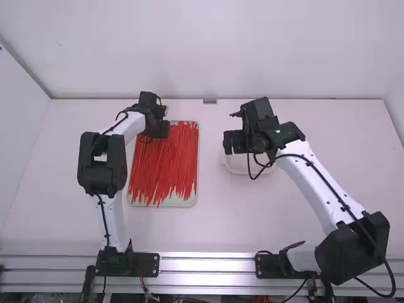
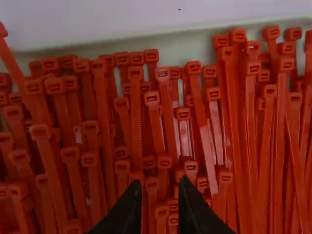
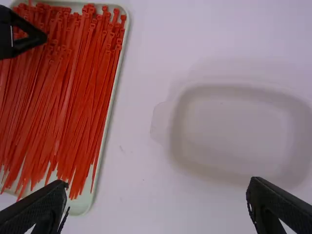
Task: Fasten the cable tie
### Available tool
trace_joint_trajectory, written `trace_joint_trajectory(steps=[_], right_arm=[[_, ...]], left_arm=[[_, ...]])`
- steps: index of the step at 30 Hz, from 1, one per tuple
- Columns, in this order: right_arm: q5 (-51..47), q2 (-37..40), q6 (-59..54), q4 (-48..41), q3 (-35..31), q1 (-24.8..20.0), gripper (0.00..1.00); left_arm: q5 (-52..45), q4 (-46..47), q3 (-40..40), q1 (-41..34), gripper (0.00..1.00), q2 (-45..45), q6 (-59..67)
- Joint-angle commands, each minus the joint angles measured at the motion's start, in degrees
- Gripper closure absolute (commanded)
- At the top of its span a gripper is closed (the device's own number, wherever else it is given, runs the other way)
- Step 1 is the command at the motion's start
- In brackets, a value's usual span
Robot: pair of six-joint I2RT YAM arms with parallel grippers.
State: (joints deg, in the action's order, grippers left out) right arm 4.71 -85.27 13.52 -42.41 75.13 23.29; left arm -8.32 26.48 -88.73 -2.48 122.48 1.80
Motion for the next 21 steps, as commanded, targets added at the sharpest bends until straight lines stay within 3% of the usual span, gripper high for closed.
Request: trace_joint_trajectory(steps=[1, 8, 21], right_arm=[[-0.2, 1.0, 0.2, 0.0, -0.3, 0.0, 0.02], [-0.2, 1.0, 0.2, 0.0, -0.3, -0.5, 0.02], [-0.2, 1.0, 0.0, 0.0, -0.3, -0.8, 0.02]], left_arm=[[0.4, 0.1, 2.1, -0.1, 0.82, 0.9, 1.7], [0.2, -1.5, 4.6, -0.1, 0.86, 0.9, 1.5], [0.2, -1.5, 4.8, 0.0, 0.83, 0.9, 2.7]])
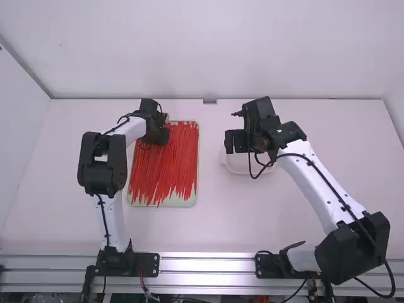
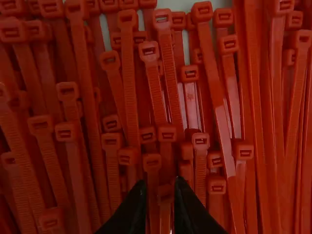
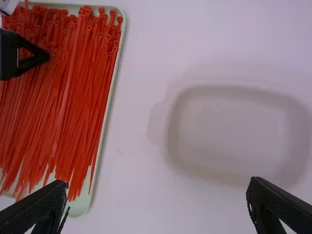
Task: Fasten the cable tie
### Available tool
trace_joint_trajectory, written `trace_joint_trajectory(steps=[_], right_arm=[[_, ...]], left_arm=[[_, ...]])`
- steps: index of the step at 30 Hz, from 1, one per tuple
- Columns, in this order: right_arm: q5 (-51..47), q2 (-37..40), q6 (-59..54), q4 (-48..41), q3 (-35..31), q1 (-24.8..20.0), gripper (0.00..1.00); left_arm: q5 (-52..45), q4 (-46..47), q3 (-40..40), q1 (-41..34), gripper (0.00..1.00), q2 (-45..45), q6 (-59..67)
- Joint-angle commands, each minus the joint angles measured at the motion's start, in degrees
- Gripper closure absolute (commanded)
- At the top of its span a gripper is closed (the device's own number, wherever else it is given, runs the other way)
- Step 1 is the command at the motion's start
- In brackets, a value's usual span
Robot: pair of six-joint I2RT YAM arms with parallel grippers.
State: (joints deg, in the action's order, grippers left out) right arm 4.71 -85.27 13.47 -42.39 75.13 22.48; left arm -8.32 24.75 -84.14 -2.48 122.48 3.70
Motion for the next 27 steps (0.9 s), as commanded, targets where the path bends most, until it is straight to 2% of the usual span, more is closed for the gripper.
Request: trace_joint_trajectory(steps=[1, 6, 13, 20, 27], right_arm=[[-0.2, 1.0, 0.0, 0.0, -0.3, 0.0, 0.02], [-0.2, 1.0, 0.0, 0.1, -0.7, 0.0, 0.02], [-0.2, 1.0, 0.0, 0.0, -0.9, 0.0, 0.02], [-0.2, 1.0, 0.0, 0.0, -0.9, 0.1, 0.02], [-0.2, 1.0, 0.0, 0.0, -0.9, 0.0, 0.02]], left_arm=[[0.2, 0.2, 0.2, -0.1, 0.83, 0.9, 0.9], [0.2, 0.4, 0.2, -0.5, 0.82, 0.9, 1.3], [0.3, 0.5, 0.2, -0.5, 0.87, 0.9, 1.3], [0.2, 0.5, 0.2, -0.6, 0.86, 0.9, 1.3], [0.4, -1.7, 3.4, -0.9, 0.87, 0.9, 1.3]])
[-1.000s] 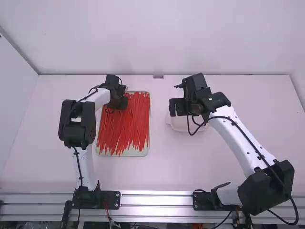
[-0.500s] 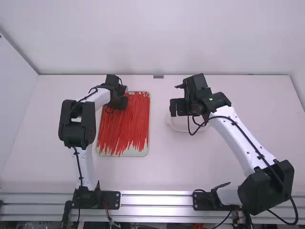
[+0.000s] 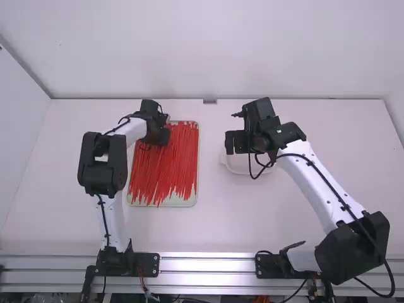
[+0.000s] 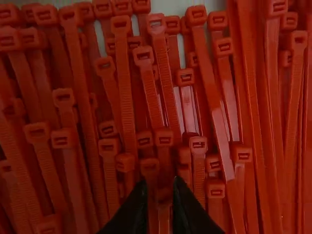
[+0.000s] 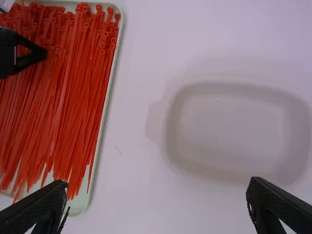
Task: Fasten the cable tie
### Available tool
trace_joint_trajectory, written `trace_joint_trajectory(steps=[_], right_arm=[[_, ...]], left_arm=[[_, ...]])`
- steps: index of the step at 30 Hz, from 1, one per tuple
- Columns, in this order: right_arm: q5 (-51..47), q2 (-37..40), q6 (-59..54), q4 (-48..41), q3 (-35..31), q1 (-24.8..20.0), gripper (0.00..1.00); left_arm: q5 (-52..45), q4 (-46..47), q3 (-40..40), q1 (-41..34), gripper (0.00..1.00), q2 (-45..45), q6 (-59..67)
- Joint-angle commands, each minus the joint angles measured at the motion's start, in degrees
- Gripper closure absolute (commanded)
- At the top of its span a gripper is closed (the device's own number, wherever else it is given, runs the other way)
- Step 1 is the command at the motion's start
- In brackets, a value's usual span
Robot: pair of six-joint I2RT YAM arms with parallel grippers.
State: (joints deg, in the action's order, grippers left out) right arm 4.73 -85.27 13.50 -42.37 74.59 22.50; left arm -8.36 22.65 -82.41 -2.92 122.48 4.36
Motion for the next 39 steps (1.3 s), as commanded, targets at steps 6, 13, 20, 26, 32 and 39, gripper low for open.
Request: trace_joint_trajectory(steps=[6, 13, 20, 26, 32, 39], right_arm=[[-0.3, 1.0, 0.0, 0.0, -0.4, 0.0, 0.02], [-0.2, 1.0, 0.0, 0.0, -0.4, 0.0, 0.02], [-0.2, 1.0, 0.0, 0.0, -0.4, 0.0, 0.02], [-0.2, 1.0, 0.0, 0.0, -0.4, 0.0, 0.02], [-0.2, 1.0, 0.0, 0.1, -0.4, 0.0, 0.02], [-0.3, 1.0, 0.0, 0.5, -0.4, 0.0, 0.02]], left_arm=[[0.8, 0.6, 1.3, -0.1, 0.93, 0.9, -0.1], [3.3, 6.0, -6.4, 0.0, 0.95, 0.9, -1.7], [3.3, 10.8, -14.1, -0.3, 0.95, 0.6, -2.4], [3.5, 15.5, -19.7, -0.3, 0.98, -0.9, -3.5], [3.5, 15.2, -20.5, -0.2, 0.98, -7.5, -4.1], [4.2, 16.0, -20.4, 0.3, 0.98, -18.9, -4.2]])
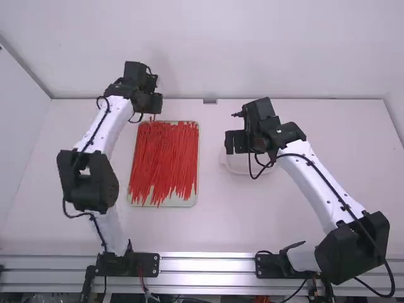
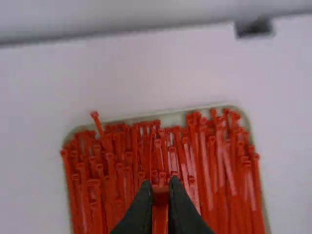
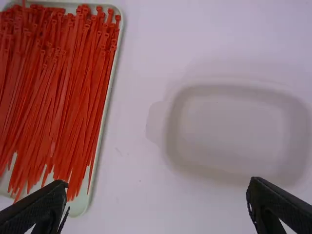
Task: Fasten the cable tie
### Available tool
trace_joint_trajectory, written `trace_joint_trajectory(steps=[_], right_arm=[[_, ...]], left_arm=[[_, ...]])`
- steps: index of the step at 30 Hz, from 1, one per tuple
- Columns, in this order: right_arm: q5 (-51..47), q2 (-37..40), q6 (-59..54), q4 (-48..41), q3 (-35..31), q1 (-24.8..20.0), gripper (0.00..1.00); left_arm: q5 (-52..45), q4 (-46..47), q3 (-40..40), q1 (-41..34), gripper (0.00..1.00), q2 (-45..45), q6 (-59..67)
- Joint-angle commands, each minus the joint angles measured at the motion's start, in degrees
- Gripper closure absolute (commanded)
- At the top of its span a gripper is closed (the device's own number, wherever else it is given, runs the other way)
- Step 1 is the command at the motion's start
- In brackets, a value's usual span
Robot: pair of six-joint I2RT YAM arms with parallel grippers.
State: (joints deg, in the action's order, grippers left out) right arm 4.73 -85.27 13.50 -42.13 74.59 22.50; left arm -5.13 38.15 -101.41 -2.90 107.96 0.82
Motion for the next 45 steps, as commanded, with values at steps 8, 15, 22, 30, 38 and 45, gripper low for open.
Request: trace_joint_trajectory(steps=[8, 15, 22, 30, 38, 45], right_arm=[[0.0, 1.0, -0.5, 1.3, -0.4, 0.0, 0.02], [5.6, 1.0, -3.5, 2.9, -0.4, 0.0, 0.02], [15.8, 1.1, -7.9, 7.1, -0.3, 0.0, 0.02], [27.4, 1.1, -11.0, 13.4, -0.3, 0.0, 0.02], [35.2, 1.1, -10.2, 20.2, -0.3, 0.0, 0.02], [40.7, 1.1, -2.1, 29.0, -0.4, 0.0, 0.02]], left_arm=[[7.6, 3.9, -0.3, 0.0, 0.98, -17.1, -0.6], [7.6, -0.3, 11.7, 0.3, 0.98, -27.9, -3.8], [4.4, -12.0, 29.1, -0.1, 0.98, -37.2, -9.2], [-12.3, -21.8, 37.9, -0.1, 0.98, -41.3, -13.5], [-22.2, -28.3, 38.2, -0.1, 0.98, -41.3, -19.0], [-25.2, -38.0, 38.2, -3.3, 0.98, -41.3, -26.8]])
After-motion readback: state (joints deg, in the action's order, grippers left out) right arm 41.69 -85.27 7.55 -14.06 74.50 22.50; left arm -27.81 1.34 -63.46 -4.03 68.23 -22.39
